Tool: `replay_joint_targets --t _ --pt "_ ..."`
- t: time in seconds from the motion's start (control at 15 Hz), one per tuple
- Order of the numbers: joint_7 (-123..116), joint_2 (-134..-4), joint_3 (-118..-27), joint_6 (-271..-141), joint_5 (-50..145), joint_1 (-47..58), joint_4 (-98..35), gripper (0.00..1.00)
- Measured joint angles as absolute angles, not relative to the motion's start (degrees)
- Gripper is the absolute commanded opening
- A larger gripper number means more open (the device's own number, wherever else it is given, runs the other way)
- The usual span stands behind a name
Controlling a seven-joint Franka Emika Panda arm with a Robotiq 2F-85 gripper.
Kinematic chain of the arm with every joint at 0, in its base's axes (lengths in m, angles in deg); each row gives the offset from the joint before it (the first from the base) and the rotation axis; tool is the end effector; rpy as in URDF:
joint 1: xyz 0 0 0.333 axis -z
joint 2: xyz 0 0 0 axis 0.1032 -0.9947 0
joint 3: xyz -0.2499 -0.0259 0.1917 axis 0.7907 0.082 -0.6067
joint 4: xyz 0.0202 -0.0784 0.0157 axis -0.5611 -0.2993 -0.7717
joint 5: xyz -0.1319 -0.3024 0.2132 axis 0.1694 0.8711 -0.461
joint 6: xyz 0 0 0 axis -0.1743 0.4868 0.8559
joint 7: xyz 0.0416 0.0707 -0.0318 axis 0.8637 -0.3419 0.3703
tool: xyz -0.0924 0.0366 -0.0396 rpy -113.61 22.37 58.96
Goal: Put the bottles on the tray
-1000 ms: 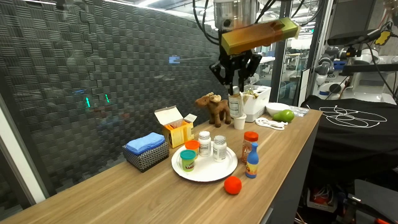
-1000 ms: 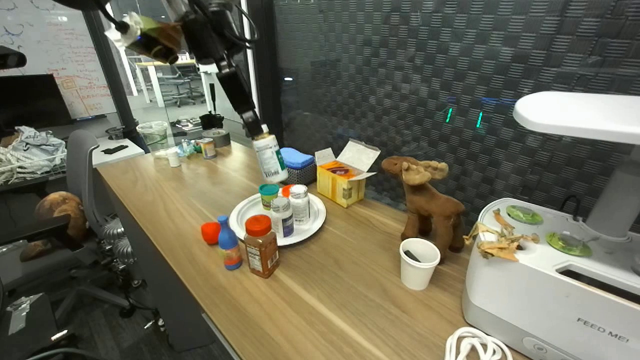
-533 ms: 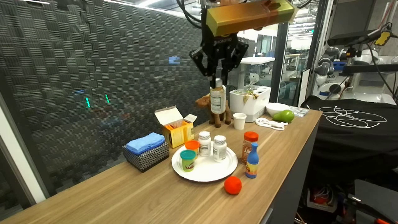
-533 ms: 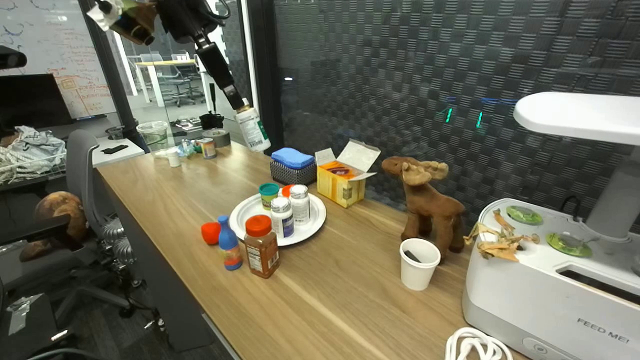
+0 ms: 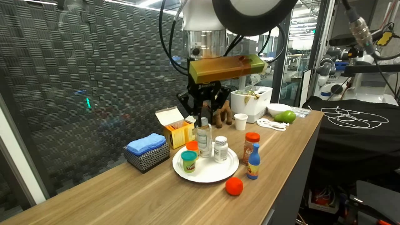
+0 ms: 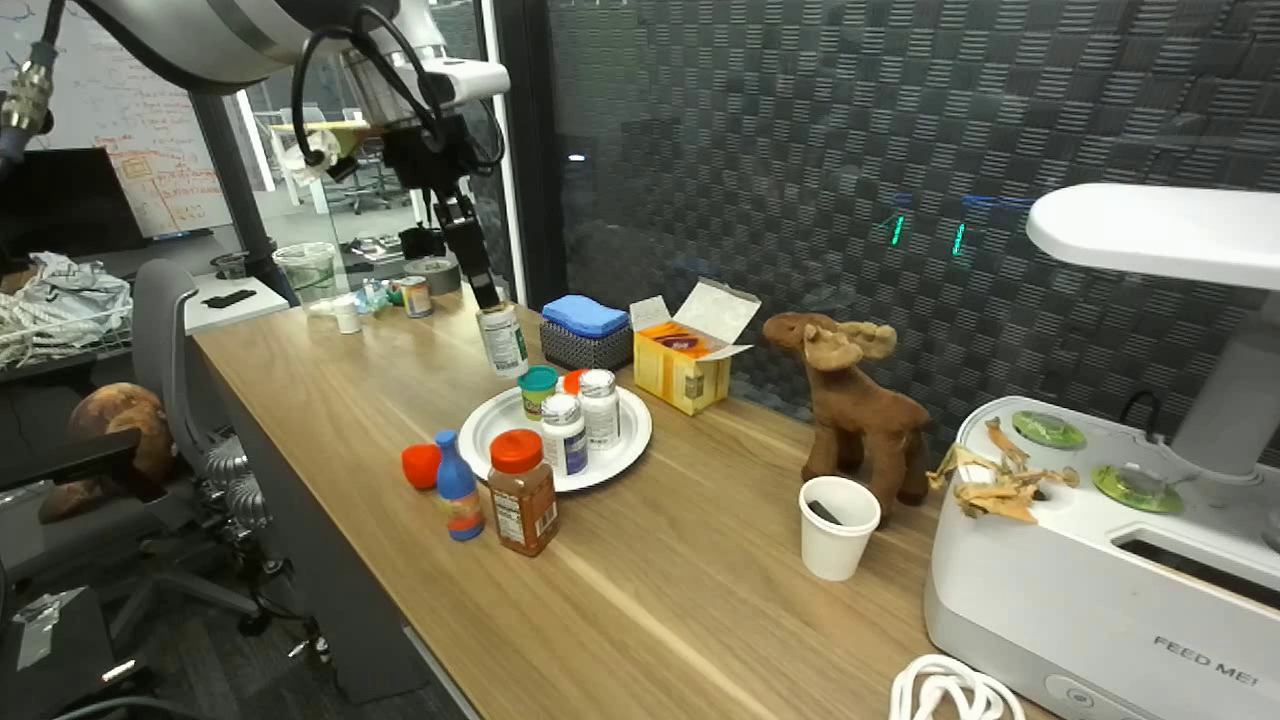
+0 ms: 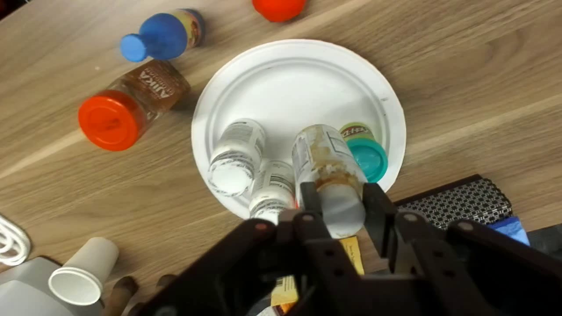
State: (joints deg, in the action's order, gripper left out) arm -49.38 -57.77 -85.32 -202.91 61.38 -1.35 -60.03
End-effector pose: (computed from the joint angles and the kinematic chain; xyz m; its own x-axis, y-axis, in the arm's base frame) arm 0.5463 0.1540 0.3839 0.8957 -0.3881 0.2169 -0.4118 -0.9081 0.0757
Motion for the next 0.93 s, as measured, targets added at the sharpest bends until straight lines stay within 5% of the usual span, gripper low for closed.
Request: replay_joint_targets --t 0.93 --pt "-47.6 -64.0 -83.6 -203.5 61.2 -3.1 -58.0 0.12"
